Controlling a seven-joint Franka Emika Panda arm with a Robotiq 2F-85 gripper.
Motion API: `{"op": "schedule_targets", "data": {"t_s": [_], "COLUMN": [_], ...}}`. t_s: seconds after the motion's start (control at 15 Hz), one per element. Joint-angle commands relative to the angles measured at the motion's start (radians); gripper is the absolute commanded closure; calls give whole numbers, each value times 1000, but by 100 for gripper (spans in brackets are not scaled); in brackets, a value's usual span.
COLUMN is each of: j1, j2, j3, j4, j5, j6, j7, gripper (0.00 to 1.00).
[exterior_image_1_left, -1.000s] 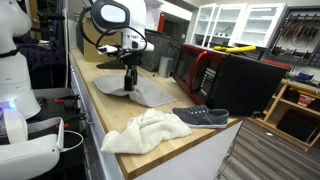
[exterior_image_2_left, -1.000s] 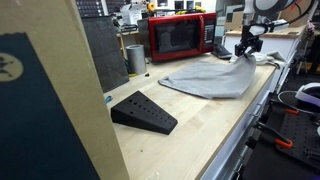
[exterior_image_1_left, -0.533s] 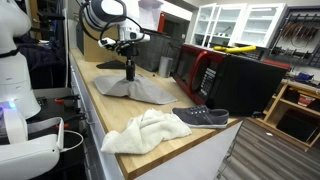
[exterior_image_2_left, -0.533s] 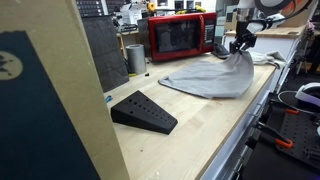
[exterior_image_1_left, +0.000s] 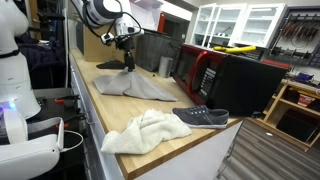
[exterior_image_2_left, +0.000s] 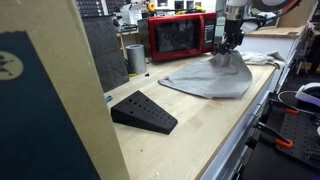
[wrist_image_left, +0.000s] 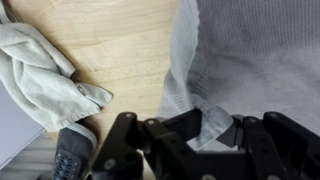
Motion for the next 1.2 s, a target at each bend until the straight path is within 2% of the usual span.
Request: {"op": "schedule_targets", "data": {"t_s": [0.0,0.93,1.0,1.13], "j1": [48,238,246,270], "j2": [-25,-38,-5,-5], "j3": [38,167,182,200], "j4": [-22,-109,-74,-75], "j5": [-6,16,15,16], "j6": [3,60,53,61], "j7": [7,-21,-17,-20], "gripper": [100,100,100,100]}}
